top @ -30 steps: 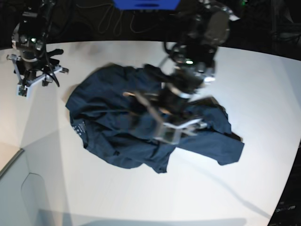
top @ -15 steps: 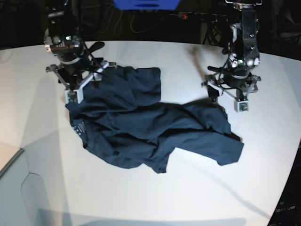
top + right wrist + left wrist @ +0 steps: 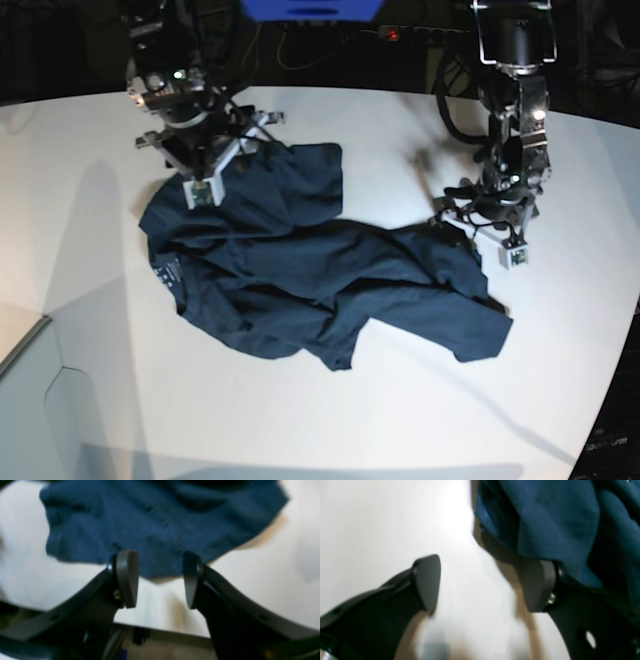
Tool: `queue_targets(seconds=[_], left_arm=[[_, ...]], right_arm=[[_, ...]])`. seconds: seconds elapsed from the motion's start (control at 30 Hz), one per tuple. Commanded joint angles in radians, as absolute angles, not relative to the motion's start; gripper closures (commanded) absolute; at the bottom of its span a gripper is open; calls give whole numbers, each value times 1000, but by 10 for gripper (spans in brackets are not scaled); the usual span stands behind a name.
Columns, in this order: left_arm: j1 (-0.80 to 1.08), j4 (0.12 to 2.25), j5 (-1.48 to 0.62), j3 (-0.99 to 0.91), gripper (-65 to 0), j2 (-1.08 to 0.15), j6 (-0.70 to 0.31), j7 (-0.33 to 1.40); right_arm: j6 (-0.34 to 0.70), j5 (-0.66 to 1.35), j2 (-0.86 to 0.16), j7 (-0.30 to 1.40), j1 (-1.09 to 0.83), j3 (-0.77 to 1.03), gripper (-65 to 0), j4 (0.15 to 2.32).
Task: Layout the t-shirt on the table in an organized manner, then fold the t-shirt properly
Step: 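Grasp the shirt edges with both grippers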
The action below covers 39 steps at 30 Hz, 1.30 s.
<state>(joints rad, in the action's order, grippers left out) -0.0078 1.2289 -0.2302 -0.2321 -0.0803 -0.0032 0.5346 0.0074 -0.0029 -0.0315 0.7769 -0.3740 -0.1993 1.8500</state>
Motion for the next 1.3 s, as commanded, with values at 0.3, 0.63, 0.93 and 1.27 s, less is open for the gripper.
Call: queue_targets(seconds=[0.3, 0.63, 0.93, 1.27], left_arm=[[-84, 1267, -234, -231, -487, -53, -5, 529], [-154, 1201, -226, -214, -485, -2, -5, 527], [-165, 1106, -234, -90, -248, -2, -5, 320], [13, 1345, -236, -157, 0, -56, -4, 326]], right_arm=[[13, -5, -28, 760, -366, -302, -269, 1860], [12, -5, -24, 759, -341, -320, -273, 1854], [12, -5, -24, 759, -275, -320, -274, 1804], [12, -5, -22, 757, -265, -369, -292, 1761]])
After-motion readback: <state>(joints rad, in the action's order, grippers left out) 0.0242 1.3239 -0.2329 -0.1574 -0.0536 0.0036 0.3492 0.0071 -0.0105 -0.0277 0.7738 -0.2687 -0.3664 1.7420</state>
